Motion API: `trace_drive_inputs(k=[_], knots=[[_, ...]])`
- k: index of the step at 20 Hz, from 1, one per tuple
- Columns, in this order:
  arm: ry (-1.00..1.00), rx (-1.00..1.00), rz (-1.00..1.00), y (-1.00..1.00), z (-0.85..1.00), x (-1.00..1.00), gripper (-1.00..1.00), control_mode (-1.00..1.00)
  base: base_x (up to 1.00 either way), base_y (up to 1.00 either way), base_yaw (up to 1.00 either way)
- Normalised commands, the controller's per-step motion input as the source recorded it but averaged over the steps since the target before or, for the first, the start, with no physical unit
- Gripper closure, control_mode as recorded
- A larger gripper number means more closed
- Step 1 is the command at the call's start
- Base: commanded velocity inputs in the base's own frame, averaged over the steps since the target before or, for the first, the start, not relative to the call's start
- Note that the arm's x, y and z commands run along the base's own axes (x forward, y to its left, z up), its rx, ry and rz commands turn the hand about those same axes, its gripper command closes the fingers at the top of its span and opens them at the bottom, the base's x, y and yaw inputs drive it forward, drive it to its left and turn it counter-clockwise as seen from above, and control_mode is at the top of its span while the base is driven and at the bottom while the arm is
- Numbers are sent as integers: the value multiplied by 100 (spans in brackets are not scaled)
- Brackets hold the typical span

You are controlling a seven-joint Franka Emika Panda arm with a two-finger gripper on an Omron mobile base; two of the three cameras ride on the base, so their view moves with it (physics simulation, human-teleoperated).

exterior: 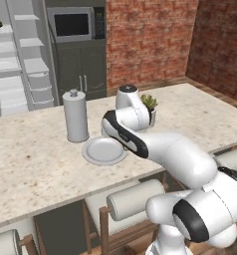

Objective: Retrieve the butter from the fridge and place it on a plate on the dining table. Then retrieve the butter knife by the fridge and place it near the plate.

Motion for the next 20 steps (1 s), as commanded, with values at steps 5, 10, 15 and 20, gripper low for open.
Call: trace_drive_inputs(k=[5, 10, 15, 20], knots=[[3, -5, -12, 5, -42, 52, 100, -100, 0, 0, 0], [-1, 0, -12, 3, -31, 35, 100, -100, 0, 0, 0], [-4, 0, -12, 1, -25, 30, 100, -100, 0, 0, 0], [-7, 0, -12, 4, -25, 31, 100, -100, 0, 0, 0]])
